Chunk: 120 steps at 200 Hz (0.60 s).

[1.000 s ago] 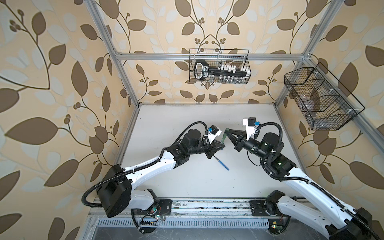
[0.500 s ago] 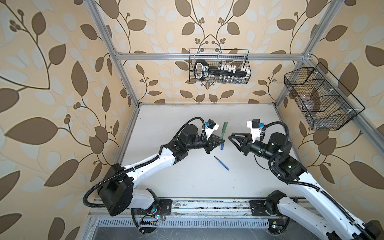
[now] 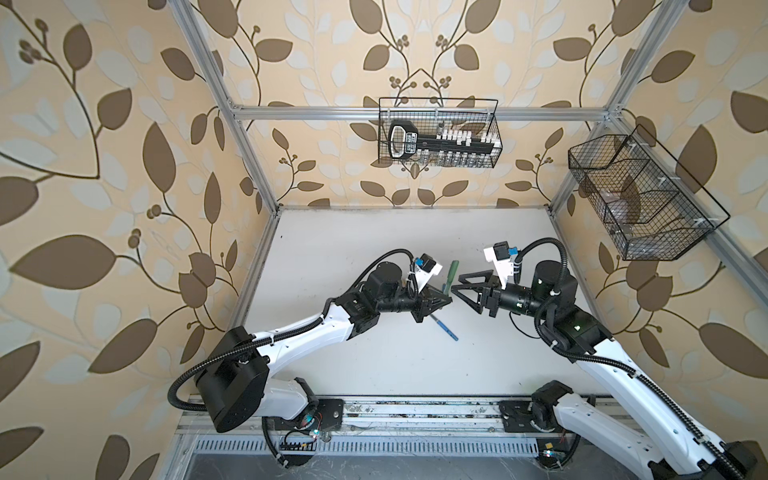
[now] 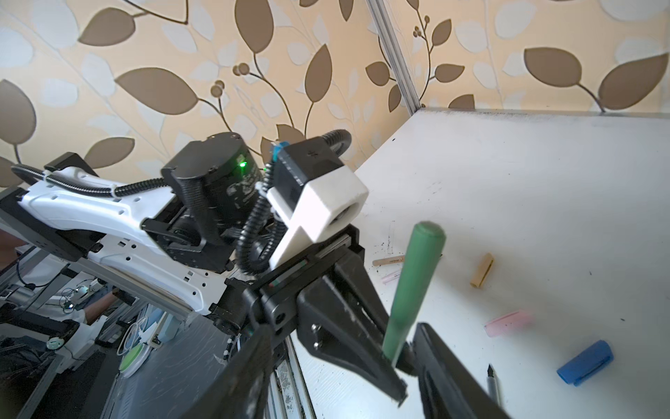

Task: Insert the pens into the pen caps
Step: 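Move the right gripper back to the capped green pen and grasp it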

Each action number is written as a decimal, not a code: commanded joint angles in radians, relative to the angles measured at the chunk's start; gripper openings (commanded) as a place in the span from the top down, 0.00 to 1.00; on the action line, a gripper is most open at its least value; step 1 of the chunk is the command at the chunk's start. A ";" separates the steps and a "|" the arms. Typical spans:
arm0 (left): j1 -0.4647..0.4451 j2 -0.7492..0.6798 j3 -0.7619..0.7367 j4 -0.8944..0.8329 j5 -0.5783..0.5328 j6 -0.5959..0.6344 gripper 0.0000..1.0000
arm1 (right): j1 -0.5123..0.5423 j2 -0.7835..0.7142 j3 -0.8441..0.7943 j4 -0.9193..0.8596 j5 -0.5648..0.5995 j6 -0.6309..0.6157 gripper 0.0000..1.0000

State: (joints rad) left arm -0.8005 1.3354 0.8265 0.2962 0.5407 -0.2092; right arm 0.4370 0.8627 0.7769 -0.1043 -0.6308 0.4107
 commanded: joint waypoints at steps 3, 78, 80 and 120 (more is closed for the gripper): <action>-0.015 -0.054 0.011 -0.004 -0.013 0.027 1.00 | -0.003 0.032 0.055 0.026 -0.038 -0.004 0.37; -0.042 -0.045 0.017 -0.034 -0.067 0.071 1.00 | -0.020 0.084 0.123 -0.016 -0.027 0.025 0.40; -0.042 -0.044 0.018 -0.035 -0.069 0.073 1.00 | -0.022 0.084 0.127 -0.020 -0.025 0.026 0.40; -0.045 -0.041 0.028 -0.038 -0.094 0.097 1.00 | -0.034 0.118 0.155 -0.097 -0.009 0.035 0.45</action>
State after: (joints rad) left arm -0.8387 1.3159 0.8265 0.2447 0.4686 -0.1520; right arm 0.4072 0.9577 0.8917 -0.1364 -0.6540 0.4408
